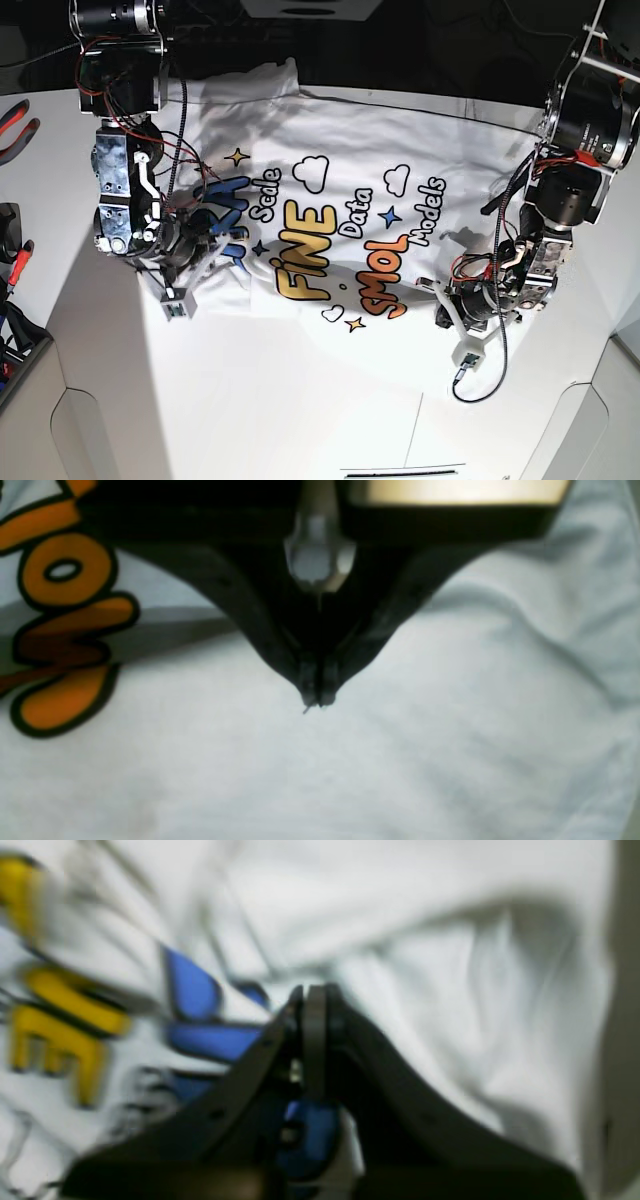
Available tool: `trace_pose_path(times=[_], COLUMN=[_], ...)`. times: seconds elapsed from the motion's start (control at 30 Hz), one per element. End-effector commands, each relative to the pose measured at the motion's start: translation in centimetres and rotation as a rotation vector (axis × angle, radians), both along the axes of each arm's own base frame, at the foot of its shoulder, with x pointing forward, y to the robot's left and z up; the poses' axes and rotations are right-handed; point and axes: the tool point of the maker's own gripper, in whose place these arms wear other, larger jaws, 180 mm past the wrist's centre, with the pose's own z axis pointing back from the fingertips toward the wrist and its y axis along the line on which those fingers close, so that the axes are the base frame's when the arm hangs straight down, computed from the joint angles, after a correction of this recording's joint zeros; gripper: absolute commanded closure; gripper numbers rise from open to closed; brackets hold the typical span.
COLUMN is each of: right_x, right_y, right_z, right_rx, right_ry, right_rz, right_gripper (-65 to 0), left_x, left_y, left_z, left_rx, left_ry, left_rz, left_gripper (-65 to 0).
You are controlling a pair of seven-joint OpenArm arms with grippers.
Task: Layout the t-shirt on the table in an organized manner, then fold the t-shirt properly
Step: 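Pull the shirt corners apart with both grippers to flatten it, then release the shirt and lift both grippers away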
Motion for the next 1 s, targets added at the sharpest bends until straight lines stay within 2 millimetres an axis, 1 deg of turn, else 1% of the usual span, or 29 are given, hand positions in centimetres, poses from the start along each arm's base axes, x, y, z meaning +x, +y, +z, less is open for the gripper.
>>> trace_pose_path(times=[0.0, 0.1, 0.17, 0.27, 0.33, 0.43, 0.57, 0.6, 0.67, 0.87, 0.93, 0.97], right_x=[1.8, 1.6, 1.6, 1.6, 1.5, 1.6, 2.4, 2.9, 3.9, 7.3, 8.2, 8.6], right_y=[-0.9, -3.1, -4.4, -6.2, -6.9, -7.2, -7.2, -7.2, -8.0, -11.5, -12.0, -11.9], right_z=[1.2, 0.1, 0.0, 0.1, 0.2, 0.3, 1.3, 1.7, 2.8, 6.9, 8.1, 8.6], right_rx=[-0.019, -0.077, -0.103, -0.143, -0.156, -0.150, -0.150, -0.152, -0.180, -0.250, -0.249, -0.237], right_ry=[-0.050, -0.020, -0.016, -0.017, -0.017, -0.019, -0.051, -0.062, -0.089, -0.181, -0.202, -0.207], right_rz=[-0.019, -0.080, -0.122, -0.170, -0.198, -0.211, -0.209, -0.208, -0.211, -0.285, -0.295, -0.295], right_gripper=[0.0, 0.0, 0.0, 0.0, 0.0, 0.0, 0.0, 0.0, 0.0, 0.0, 0.0, 0.0], left_x=[-0.1, -1.9, -3.1, -4.4, -4.6, -4.7, -3.7, -3.3, -2.8, -2.6, -2.5, -2.3], left_y=[2.6, 5.8, 7.8, 9.9, 10.3, 10.4, 10.2, 10.2, 10.6, 12.7, 13.1, 12.9], left_z=[-0.1, -1.4, -2.0, -2.4, -2.5, -2.5, -1.4, -0.9, -0.2, 1.0, 1.3, 1.5], left_rx=[0.089, 0.178, 0.217, 0.260, 0.267, 0.266, 0.246, 0.238, 0.219, 0.194, 0.192, 0.184], left_ry=[0.013, 0.036, 0.051, 0.065, 0.066, 0.066, 0.023, 0.009, -0.015, -0.039, -0.041, -0.044], left_rz=[0.041, 0.108, 0.142, 0.180, 0.186, 0.188, 0.196, 0.205, 0.233, 0.303, 0.296, 0.283], left_gripper=[0.0, 0.0, 0.0, 0.0, 0.0, 0.0, 0.0, 0.0, 0.0, 0.0, 0.0, 0.0])
